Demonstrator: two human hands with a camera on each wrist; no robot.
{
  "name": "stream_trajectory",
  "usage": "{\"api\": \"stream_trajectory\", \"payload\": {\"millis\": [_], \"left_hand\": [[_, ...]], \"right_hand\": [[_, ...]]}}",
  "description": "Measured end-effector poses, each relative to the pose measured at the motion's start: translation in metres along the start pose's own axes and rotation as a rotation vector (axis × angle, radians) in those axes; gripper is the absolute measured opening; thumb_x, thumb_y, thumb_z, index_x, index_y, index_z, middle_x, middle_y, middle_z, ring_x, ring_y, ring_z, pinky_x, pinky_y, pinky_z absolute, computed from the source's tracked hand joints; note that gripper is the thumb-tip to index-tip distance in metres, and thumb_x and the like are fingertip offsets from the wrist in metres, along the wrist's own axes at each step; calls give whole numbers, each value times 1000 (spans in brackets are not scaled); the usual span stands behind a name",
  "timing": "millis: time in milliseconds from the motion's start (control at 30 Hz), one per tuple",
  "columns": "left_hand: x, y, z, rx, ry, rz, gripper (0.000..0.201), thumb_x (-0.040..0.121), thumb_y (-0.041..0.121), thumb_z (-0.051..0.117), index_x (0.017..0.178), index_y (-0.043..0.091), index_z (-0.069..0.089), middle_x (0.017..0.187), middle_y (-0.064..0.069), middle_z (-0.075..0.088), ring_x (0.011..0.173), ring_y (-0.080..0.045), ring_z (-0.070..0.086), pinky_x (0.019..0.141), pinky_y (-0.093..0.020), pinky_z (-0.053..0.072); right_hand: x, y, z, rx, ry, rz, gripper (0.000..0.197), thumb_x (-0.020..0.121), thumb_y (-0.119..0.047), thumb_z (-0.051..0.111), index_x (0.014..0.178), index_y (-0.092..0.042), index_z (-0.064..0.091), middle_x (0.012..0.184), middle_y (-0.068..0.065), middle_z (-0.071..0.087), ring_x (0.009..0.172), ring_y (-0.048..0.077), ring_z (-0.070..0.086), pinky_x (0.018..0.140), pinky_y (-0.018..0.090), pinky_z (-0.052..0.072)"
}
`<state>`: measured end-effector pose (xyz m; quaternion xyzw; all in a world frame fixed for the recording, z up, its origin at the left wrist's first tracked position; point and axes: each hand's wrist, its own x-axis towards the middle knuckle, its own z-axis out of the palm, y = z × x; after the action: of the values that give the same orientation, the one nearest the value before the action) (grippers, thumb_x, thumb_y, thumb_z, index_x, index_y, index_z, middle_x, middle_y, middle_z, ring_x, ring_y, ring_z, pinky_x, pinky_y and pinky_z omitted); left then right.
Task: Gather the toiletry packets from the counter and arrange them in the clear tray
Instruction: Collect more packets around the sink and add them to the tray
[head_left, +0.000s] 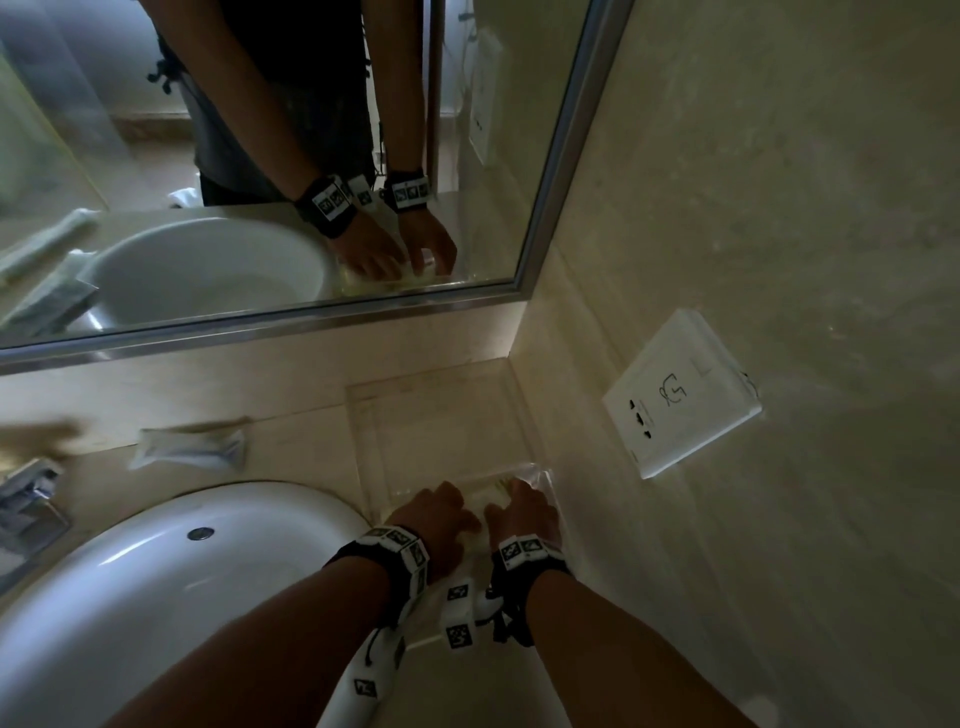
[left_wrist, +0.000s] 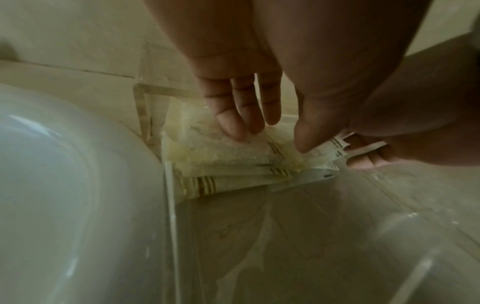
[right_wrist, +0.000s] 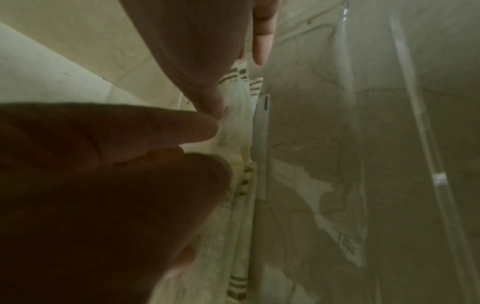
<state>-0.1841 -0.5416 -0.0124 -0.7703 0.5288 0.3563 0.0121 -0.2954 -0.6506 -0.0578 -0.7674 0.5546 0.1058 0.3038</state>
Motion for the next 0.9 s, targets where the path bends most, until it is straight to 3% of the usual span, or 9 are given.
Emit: {"api": "stream_trajectory", "payload": {"millis": [100,267,567,733,900], "left_hand": [[-1,3,-1,54,-20,40,38,93,36,52,130,42,56,151,2,27,133,-26,31,113,-37,32],[-1,5,1,140,-107,17,39,92,40,53,131,43,55,155,2,22,136,-27,24,114,-40,32],[-8,6,-4,165,-117,-8,44,92,38,53,136,41,51,158,2,18,139,-28,23,114,-39,32],[-17,1,-5,122,-44,-14,43,94,37,49,137,40,50,159,0,20,139,-28,24,115,-38,30],[-37,-9,-10,13,41,-74,42,97,34,45,138,35,50,157,1,22,140,-26,23,115,-37,27]], "right_hand": [[0,4,0,-37,32,5,81,92,-55,52,155,-17,18,157,15,25,140,32,34,114,42,34],[-4,1,0,-48,-17,6,91,86,-65,54,156,-20,16,155,14,31,138,33,39,110,46,39],[-17,0,-9,-48,-71,-26,82,89,-48,61,153,-19,20,149,12,34,131,29,45,103,40,45],[-21,2,-13,-52,-91,-54,85,90,-48,59,156,-17,13,148,12,37,129,27,48,102,36,45],[-34,-5,-24,-138,-29,-93,83,89,-48,57,155,-15,18,158,11,22,143,29,29,113,39,35]]}}
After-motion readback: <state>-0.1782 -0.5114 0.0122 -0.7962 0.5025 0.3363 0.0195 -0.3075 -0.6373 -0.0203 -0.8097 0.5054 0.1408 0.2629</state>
